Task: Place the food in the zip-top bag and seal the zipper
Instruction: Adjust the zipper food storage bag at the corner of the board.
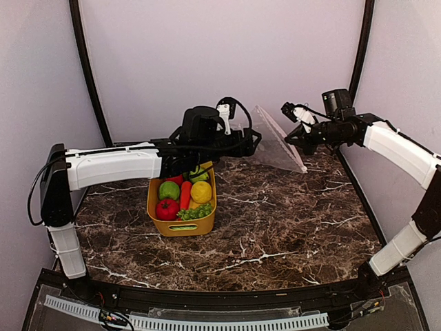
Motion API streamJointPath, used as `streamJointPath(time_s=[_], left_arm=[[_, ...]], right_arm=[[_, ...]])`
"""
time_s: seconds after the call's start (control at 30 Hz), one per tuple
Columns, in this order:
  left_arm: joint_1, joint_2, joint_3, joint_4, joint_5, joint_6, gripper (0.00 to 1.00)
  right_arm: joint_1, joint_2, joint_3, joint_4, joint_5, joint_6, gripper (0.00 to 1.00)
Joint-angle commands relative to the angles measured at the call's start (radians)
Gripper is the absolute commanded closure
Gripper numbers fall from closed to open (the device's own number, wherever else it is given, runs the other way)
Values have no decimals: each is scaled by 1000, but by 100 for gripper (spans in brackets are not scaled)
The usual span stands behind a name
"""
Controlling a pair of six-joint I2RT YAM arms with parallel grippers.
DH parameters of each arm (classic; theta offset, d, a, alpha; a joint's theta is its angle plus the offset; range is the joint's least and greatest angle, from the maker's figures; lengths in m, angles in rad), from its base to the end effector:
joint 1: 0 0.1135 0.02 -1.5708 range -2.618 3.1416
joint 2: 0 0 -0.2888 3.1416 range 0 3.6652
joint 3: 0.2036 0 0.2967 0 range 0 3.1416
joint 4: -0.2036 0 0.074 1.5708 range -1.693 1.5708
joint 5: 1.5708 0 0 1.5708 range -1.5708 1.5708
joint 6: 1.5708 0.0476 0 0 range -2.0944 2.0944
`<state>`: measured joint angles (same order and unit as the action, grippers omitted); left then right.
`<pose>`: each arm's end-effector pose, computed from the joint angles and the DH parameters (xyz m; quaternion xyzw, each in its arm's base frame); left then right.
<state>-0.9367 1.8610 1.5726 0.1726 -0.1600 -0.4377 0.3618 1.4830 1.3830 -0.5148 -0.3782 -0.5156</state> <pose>0.3133 -0.4132 0.3511 0.1323 0.7345 -0.3744 0.5503 0.3551 0.1532 0.3637 -0.4487 0.7528 0.1317 0.4633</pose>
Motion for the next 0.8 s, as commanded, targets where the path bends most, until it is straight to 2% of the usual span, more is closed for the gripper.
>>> streamJointPath(time_s=[0.0, 0.17, 0.37, 0.53, 0.77], left_arm=[[-17, 40, 66, 53, 23, -60, 19], [-22, 121, 154, 54, 26, -147, 23], [-24, 192, 264, -52, -14, -255, 28], [-24, 222, 298, -126, -48, -330, 37], [-25, 248, 309, -154, -65, -367, 43]], right_arm=[[3, -10, -34, 82, -11, 55, 100], [47, 3, -15, 66, 77, 69, 100], [99, 26, 13, 67, 212, 75, 100], [119, 42, 35, 64, 232, 90, 100], [169, 31, 24, 83, 248, 84, 100]])
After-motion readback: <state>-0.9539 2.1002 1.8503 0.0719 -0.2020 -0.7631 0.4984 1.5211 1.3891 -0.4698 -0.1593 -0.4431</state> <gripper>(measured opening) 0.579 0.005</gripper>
